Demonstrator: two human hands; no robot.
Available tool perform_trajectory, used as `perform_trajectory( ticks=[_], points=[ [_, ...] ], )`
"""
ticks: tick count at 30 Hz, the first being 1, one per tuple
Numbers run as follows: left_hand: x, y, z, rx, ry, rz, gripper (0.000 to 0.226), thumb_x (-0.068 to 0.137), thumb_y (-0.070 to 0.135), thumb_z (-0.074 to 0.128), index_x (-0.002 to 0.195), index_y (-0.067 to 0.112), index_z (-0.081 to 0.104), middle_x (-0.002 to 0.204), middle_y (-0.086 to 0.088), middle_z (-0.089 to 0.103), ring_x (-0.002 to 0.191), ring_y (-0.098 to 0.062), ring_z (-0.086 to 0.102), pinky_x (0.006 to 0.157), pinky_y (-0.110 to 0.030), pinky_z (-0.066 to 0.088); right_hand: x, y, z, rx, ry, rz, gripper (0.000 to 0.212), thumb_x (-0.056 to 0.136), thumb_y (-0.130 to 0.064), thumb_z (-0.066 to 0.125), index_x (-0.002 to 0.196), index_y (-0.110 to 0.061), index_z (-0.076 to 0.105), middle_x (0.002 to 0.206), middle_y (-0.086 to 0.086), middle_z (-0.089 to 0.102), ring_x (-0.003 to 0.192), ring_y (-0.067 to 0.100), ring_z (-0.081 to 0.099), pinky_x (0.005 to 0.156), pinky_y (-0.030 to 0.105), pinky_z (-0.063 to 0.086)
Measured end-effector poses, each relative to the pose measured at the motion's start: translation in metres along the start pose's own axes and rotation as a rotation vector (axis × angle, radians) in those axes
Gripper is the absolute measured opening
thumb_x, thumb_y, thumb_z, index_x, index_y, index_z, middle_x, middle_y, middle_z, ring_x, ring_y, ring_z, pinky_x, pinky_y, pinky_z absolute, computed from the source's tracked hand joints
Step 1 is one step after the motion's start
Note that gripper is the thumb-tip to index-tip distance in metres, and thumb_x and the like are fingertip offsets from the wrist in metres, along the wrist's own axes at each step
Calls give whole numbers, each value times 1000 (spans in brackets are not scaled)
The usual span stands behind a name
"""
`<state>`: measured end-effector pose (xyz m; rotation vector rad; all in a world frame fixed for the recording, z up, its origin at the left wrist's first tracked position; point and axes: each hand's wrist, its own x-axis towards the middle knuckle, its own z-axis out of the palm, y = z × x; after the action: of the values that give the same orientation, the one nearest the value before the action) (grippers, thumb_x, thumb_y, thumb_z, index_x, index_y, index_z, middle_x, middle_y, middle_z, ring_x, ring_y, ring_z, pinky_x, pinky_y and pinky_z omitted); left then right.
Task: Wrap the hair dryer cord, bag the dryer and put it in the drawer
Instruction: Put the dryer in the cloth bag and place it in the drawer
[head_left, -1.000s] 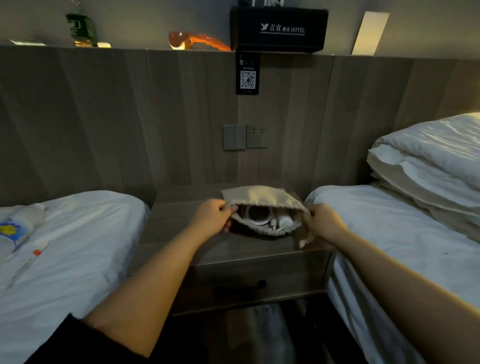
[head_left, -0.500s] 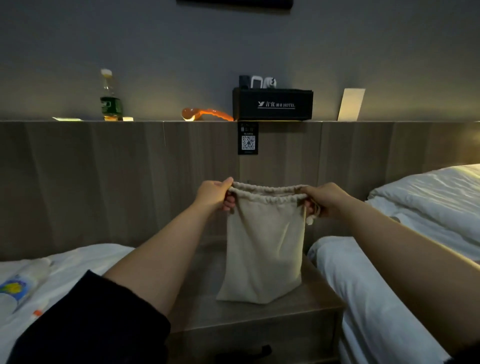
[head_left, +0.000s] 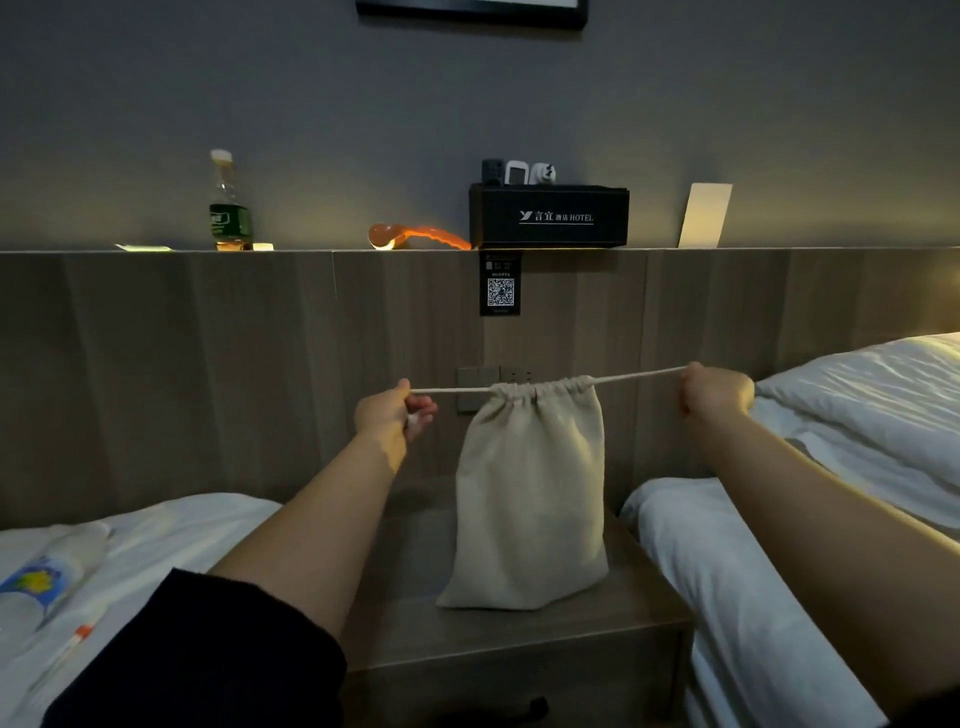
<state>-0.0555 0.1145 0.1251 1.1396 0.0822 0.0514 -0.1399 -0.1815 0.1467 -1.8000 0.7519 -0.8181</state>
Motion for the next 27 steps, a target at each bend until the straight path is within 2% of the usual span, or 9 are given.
perform_trajectory(
  ticks=[4,7,9,13,17,19,21,23,27],
  points=[
    [-7,-6,4,-140,-137,-36,39,100,24,34,64,9,39,79,-16,66,70,-26,68,55,-34,57,-7,13,10,62,85,-89,27,95,-18,48,106,0,64,101,21,67,74,23,54,66,31,41],
    [-12,-5,10,-187,-209,-58,39,100,26,34,64,10,39,64,-16,70,66,-27,71,50,-32,57,-18,10,21,-149,-41,-438,35,96,-25,45,124,-7,54,128,20,55,110,31,52,89,41,43],
    [-12,-5,12,-206,-236,-71,39,100,26,34,65,9,40,58,-15,69,56,-25,70,46,-29,57,-36,-2,24,-217,-277,-653,52,93,-40,48,138,-15,41,142,11,44,129,26,39,103,42,36],
    [-16,-5,12,-242,-254,-81,35,99,22,35,69,6,43,60,-20,69,54,-26,70,45,-32,56,-65,-11,35,-564,-837,-831,64,77,-54,64,130,-23,49,121,-6,53,111,14,51,90,28,43],
    [-16,-9,9,512,-51,224,19,92,11,45,80,8,59,84,-16,66,64,-19,70,57,-30,55,-67,-6,42,-678,-640,-944,27,74,-39,72,64,-32,49,66,-10,51,62,11,50,49,26,32],
    [-19,-10,7,956,-5,656,23,91,16,50,111,10,59,113,-13,63,103,-26,61,87,-37,49,-66,-4,43,-619,-608,-914,27,73,-38,73,63,-31,49,64,-12,50,60,5,47,48,25,32],
    [-29,-9,11,1107,-283,890,32,92,26,50,121,14,56,121,-10,60,115,-25,50,97,-34,40,-67,-3,45,-600,-583,-897,22,72,-39,73,71,-24,58,66,-10,52,62,9,50,49,27,33],
    [-37,-10,16,1269,-526,856,33,90,36,51,117,17,60,114,-8,64,109,-22,55,94,-33,42,-68,-2,46,-610,-551,-910,22,73,-38,71,80,-20,61,70,-7,57,68,16,54,52,29,37],
    [-37,-12,15,1328,-562,809,30,88,33,57,111,15,66,113,-3,68,105,-17,60,90,-31,46,-60,-3,39,-589,-387,-880,25,73,-38,69,85,-16,66,80,1,66,75,20,61,62,35,50]
  ],
)
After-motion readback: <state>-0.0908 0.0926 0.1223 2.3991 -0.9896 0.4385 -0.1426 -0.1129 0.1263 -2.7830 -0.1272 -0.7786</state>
